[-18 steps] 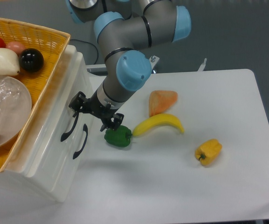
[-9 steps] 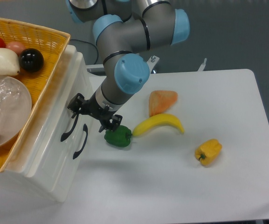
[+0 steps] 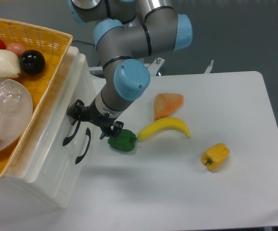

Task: Slide open the top white drawer
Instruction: 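Lower the gripper onto the upper drawer handle and close on it, then pull the handle outward to start sliding the upper drawer open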

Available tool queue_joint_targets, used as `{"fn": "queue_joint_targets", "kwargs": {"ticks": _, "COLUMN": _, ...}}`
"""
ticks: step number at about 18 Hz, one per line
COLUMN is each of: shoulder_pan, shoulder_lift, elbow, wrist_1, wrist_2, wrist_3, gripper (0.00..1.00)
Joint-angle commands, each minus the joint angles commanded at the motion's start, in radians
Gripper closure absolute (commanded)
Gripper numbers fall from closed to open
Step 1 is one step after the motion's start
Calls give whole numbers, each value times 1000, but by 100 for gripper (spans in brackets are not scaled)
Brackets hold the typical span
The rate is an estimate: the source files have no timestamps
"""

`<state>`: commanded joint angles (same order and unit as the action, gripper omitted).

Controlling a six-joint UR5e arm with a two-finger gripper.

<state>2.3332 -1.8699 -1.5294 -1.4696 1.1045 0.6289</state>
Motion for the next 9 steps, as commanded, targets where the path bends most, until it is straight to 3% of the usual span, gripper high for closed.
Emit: {"fn": "queue_joint_targets", "kwargs": {"ticks": 9, "shoulder_pan": -2, "shoulder_lift": 5, "elbow": 0, "wrist_1": 31, "wrist_2": 3, "wrist_3": 0, "gripper": 12}}
